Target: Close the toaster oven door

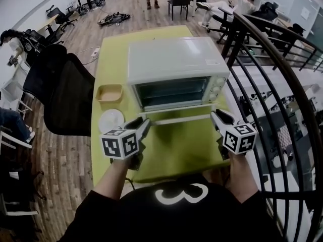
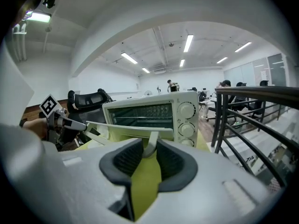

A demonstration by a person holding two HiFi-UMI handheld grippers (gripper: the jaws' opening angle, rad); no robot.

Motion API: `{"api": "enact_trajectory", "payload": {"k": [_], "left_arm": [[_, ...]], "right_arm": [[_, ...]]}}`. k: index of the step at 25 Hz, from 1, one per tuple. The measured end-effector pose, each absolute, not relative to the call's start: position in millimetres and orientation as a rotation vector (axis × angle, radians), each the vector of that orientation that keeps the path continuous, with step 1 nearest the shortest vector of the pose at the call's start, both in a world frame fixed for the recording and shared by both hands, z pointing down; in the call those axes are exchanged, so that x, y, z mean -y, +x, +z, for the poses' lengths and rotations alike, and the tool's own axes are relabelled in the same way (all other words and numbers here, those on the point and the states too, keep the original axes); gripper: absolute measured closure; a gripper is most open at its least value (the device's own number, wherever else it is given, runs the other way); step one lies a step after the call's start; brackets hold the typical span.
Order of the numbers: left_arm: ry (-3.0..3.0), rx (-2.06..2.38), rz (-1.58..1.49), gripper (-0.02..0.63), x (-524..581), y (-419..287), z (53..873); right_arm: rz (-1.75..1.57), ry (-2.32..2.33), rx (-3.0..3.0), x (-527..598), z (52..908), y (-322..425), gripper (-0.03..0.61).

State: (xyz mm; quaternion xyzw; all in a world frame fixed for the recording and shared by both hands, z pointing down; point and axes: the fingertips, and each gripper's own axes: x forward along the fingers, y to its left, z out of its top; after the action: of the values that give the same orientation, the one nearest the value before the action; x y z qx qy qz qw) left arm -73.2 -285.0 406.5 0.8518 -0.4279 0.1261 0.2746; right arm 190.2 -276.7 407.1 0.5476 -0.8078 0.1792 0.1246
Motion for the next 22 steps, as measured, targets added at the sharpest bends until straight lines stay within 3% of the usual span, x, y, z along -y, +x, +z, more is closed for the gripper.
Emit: {"api": "enact_trajectory", "payload": {"k": [22], "left_arm": [[2.318,1.173,0.215,0.491,344,-76,369]], "right_arm": [[0.402,1.612,2.373,334,367,188,0.484]]}}
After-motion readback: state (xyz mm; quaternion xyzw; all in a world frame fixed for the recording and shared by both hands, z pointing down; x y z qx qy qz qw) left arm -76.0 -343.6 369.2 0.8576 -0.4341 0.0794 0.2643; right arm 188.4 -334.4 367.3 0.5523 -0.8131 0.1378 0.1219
